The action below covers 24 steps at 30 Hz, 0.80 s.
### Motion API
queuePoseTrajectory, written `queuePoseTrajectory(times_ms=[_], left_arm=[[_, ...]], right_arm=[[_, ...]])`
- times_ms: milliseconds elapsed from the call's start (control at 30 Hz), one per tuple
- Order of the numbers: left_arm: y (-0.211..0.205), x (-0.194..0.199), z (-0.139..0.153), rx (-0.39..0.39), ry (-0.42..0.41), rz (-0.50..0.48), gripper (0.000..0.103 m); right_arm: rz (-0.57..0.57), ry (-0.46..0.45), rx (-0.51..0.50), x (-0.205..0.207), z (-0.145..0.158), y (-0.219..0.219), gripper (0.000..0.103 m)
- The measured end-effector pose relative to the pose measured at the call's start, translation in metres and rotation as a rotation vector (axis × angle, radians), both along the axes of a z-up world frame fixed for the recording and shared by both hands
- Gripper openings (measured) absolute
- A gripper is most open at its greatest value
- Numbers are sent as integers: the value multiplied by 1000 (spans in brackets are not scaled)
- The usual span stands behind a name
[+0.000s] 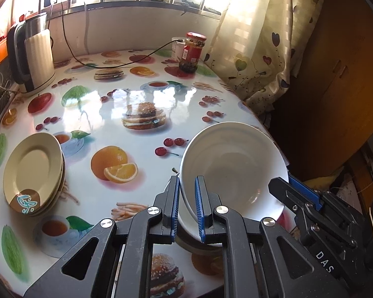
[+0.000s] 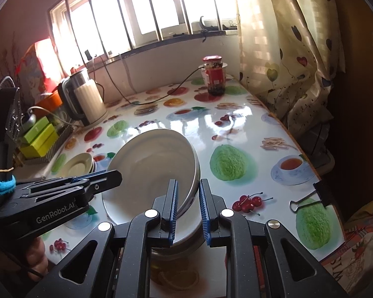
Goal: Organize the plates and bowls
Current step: 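Open both grippers to release the blue-banded bowl on the stack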
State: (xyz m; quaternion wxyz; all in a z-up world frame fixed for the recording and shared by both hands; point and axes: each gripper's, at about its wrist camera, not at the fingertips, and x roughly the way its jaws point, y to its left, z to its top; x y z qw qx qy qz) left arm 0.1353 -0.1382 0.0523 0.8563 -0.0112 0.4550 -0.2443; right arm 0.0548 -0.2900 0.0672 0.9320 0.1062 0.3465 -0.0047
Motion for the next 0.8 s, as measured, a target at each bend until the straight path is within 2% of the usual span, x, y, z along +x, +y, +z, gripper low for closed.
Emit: queuePoseTrajectory(times_ms=[800], left_arm=[[-1,1,-17,10,48,10,13]], right_arm=[[5,49,13,1,-20,3,17]])
